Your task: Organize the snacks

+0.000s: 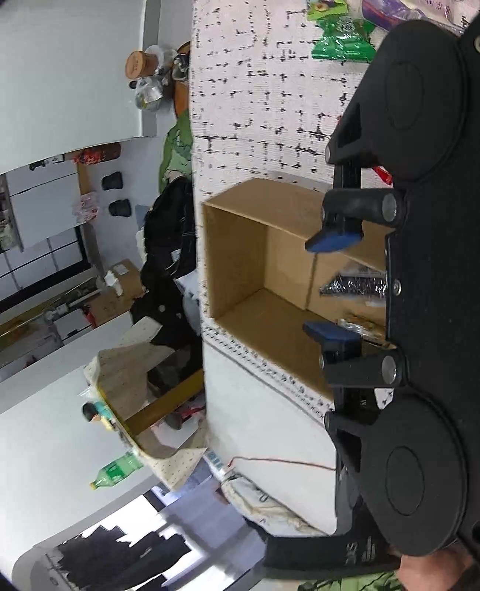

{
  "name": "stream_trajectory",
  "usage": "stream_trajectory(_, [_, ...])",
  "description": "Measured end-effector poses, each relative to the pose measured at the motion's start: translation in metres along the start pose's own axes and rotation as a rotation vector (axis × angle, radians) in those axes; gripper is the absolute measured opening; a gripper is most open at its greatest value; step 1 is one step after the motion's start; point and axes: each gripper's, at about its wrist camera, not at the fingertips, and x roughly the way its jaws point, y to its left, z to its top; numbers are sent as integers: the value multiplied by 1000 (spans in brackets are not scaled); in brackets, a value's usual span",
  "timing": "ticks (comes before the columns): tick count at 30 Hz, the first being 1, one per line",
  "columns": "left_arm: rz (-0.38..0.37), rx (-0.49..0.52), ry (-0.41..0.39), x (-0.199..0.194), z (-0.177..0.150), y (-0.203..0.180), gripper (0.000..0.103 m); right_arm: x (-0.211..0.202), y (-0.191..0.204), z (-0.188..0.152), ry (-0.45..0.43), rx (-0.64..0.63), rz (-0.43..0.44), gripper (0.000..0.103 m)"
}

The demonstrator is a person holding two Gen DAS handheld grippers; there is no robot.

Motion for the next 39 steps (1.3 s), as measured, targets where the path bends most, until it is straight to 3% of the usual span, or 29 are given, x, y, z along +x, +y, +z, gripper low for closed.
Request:
stream_trajectory(9, [52, -15, -8, -6, 7, 8, 24, -27, -13, -1, -21, 9, -25, 66])
stream_trajectory(11, [50, -28, -3, -10, 10, 8, 32, -35, -18, -3, -25, 14, -36, 70])
stream_trajectory(14, [33, -11, -12, -20, 10, -1, 49, -47, -24, -7, -31, 13, -62, 73])
stream_trajectory(21, [-53, 1, -43, -46, 11, -27, 67, -84, -42, -16, -46, 62, -63, 80])
stream_trajectory(28, [-125, 17, -52, -62, 5, -50, 73, -115, -56, -26, -74, 123, -75, 86])
stream_trajectory(30, [-132, 21, -59, -67, 2, -57, 79, -122, -57, -31, -82, 108, -96, 90])
stream_trajectory(35, [-146, 35, -64, -78, -8, -73, 83, -138, -66, -41, -82, 136, -100, 95])
stream_trajectory(39, [-157, 43, -71, -86, -15, -84, 94, -150, -69, -45, -63, 125, -143, 97])
